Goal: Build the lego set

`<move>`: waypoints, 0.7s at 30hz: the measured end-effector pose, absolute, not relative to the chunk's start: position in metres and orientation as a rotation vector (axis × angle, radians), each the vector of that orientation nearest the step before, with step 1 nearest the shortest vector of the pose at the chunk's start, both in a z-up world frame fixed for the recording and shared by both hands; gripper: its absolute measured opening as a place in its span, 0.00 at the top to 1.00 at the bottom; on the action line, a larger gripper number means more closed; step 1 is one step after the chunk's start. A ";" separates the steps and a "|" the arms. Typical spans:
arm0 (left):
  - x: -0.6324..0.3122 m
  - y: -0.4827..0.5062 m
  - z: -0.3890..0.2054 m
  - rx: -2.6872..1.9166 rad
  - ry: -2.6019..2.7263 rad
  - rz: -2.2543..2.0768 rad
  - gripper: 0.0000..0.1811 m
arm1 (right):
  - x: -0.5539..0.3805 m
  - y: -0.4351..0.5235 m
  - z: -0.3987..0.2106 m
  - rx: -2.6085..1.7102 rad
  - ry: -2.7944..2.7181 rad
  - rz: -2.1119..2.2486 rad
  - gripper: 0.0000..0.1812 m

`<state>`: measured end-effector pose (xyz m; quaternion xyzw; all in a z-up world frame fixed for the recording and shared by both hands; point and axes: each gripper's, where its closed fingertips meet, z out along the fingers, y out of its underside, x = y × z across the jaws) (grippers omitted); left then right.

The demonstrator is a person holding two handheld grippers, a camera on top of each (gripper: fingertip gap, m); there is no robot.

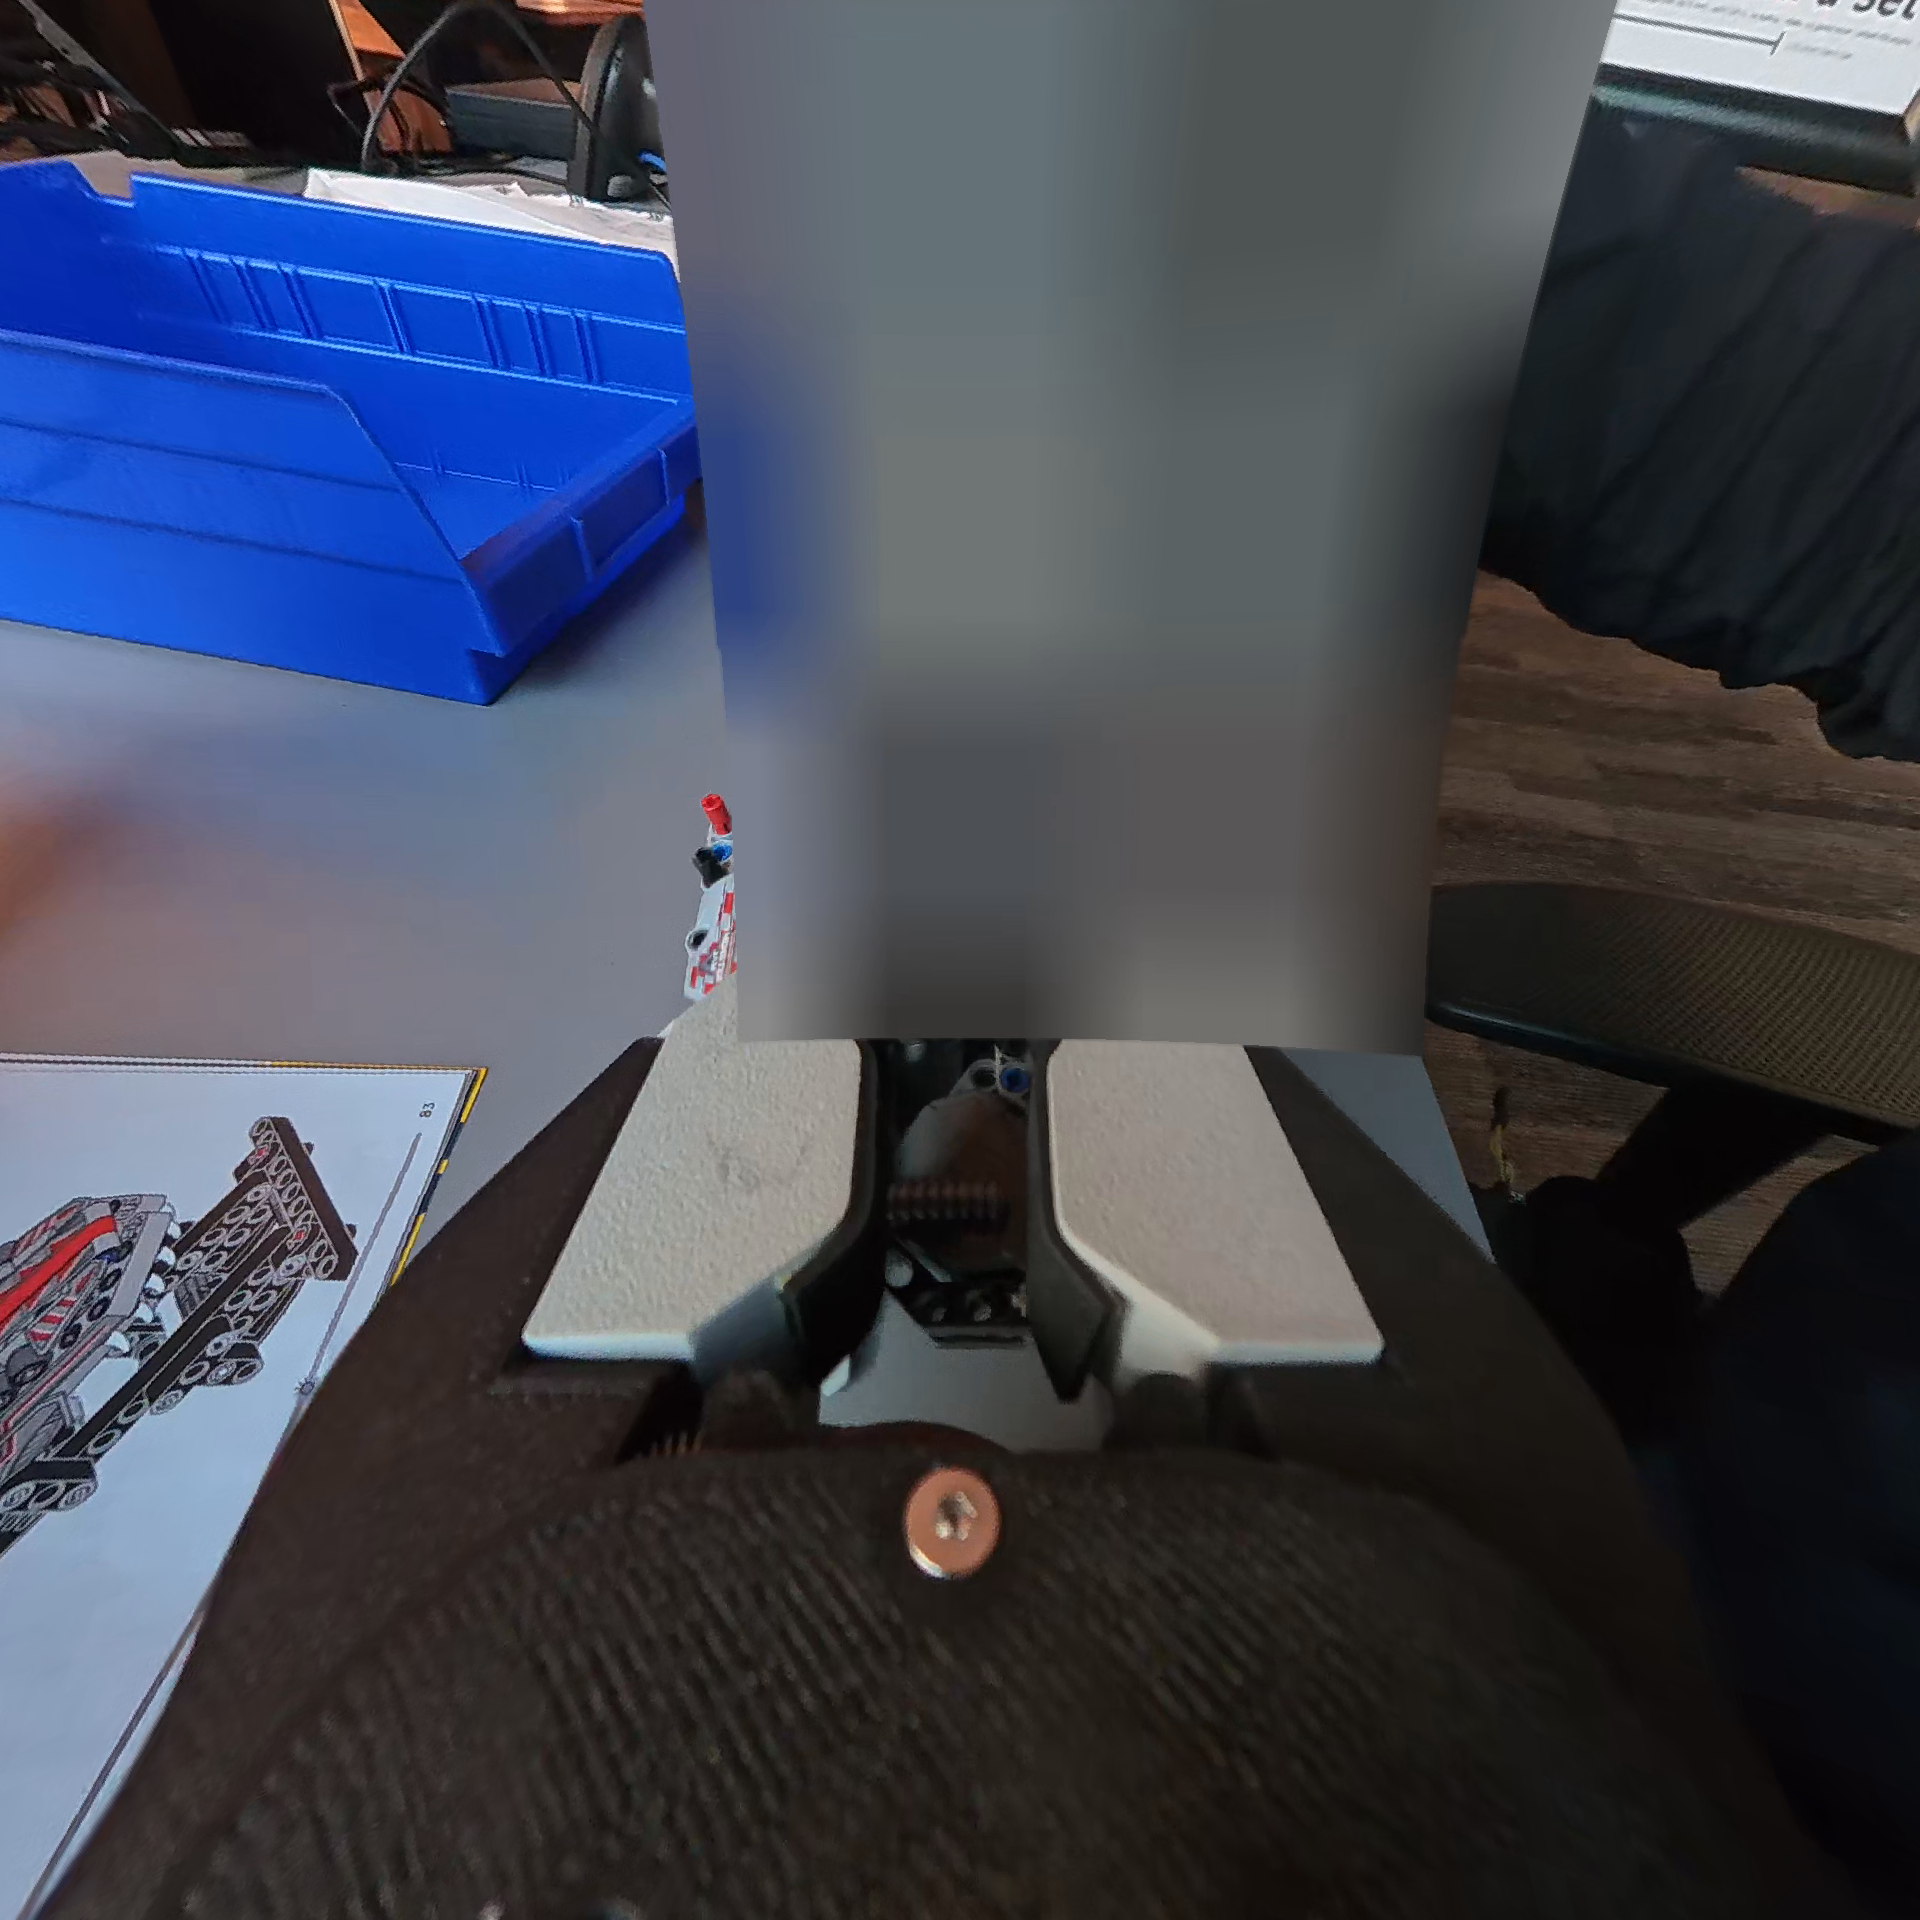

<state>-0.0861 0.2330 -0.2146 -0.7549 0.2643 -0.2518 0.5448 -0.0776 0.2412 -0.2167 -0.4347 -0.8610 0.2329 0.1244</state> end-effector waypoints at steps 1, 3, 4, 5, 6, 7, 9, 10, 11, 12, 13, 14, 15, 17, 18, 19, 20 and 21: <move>-0.085 0.232 -0.215 -1.787 0.637 -0.585 0.88 | -0.077 0.241 -0.216 -1.251 -2.507 0.672 0.88; -0.084 0.232 -0.215 -1.781 0.648 -0.557 0.88 | -0.073 0.243 -0.214 -1.245 -2.488 0.641 0.89; -0.084 0.232 -0.215 -1.780 0.650 -0.547 0.88 | -0.071 0.246 -0.212 -1.251 -2.469 0.628 0.88; -0.084 0.232 -0.215 -1.782 0.646 -0.546 0.88 | -0.070 0.248 -0.210 -1.256 -2.446 0.633 0.88; -0.084 0.232 -0.215 -1.785 0.638 -0.552 0.88 | -0.069 0.248 -0.208 -1.261 -2.432 0.651 0.88; -0.084 0.233 -0.215 -1.787 0.630 -0.558 0.88 | -0.068 0.249 -0.207 -1.268 -2.432 0.658 0.88; -0.084 0.233 -0.215 -1.788 0.625 -0.557 0.88 | -0.070 0.252 -0.211 -1.275 -2.441 0.636 0.84; -0.084 0.233 -0.215 -1.788 0.624 -0.551 0.88 | -0.071 0.252 -0.213 -1.270 -2.452 0.632 0.84; -0.084 0.233 -0.215 -1.788 0.624 -0.547 0.88 | -0.073 0.251 -0.215 -1.264 -2.464 0.625 0.83; -0.084 0.233 -0.215 -1.787 0.623 -0.544 0.88 | -0.075 0.251 -0.217 -1.256 -2.475 0.620 0.83; -0.085 0.233 -0.215 -1.787 0.619 -0.539 0.88 | -0.076 0.250 -0.219 -1.249 -2.490 0.624 0.82; -0.085 0.233 -0.215 -1.788 0.616 -0.536 0.88 | -0.076 0.250 -0.220 -1.246 -2.503 0.632 0.82; -0.086 0.234 -0.215 -1.789 0.611 -0.530 0.88 | -0.077 0.250 -0.220 -1.247 -2.510 0.643 0.83; -0.088 0.235 -0.215 -1.793 0.591 -0.521 0.88 | -0.077 0.249 -0.219 -1.242 -2.516 0.670 0.87; -0.089 0.235 -0.215 -1.797 0.578 -0.522 0.88 | -0.078 0.249 -0.218 -1.241 -2.511 0.675 0.88; -0.089 0.235 -0.214 -1.800 0.567 -0.525 0.88 | -0.078 0.249 -0.217 -1.240 -2.508 0.677 0.88; -0.089 0.236 -0.214 -1.803 0.553 -0.528 0.88 | -0.078 0.249 -0.217 -1.239 -2.506 0.681 0.89; -0.090 0.236 -0.214 -1.806 0.538 -0.534 0.88 | -0.078 0.249 -0.216 -1.236 -2.504 0.686 0.91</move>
